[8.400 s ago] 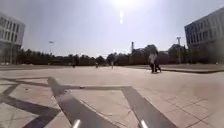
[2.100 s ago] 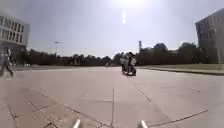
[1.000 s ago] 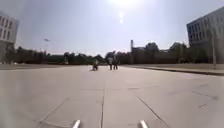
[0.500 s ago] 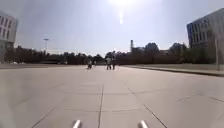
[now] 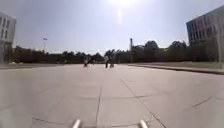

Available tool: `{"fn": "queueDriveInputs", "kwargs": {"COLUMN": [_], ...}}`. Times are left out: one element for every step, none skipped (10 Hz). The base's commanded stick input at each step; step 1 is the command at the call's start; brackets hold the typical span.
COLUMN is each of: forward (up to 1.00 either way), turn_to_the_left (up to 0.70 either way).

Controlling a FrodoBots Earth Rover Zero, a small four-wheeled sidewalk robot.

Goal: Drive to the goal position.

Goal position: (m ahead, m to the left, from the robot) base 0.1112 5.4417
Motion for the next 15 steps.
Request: {"fn": "queueDriveInputs", "kwargs": {"forward": [0.70, 0.70, 0.70, 0.70, 0.70, 0.70, 0.70, 0.70, 0.70, 0.70, 0.70, 0.70, 0.70, 0.70, 0.70], "turn_to_the_left": [0.00, 0.00, 0.00, 0.00, 0.00, 0.00, 0.00, 0.00, 0.00, 0.00, 0.00, 0.00, 0.00, 0.00, 0.00]}}
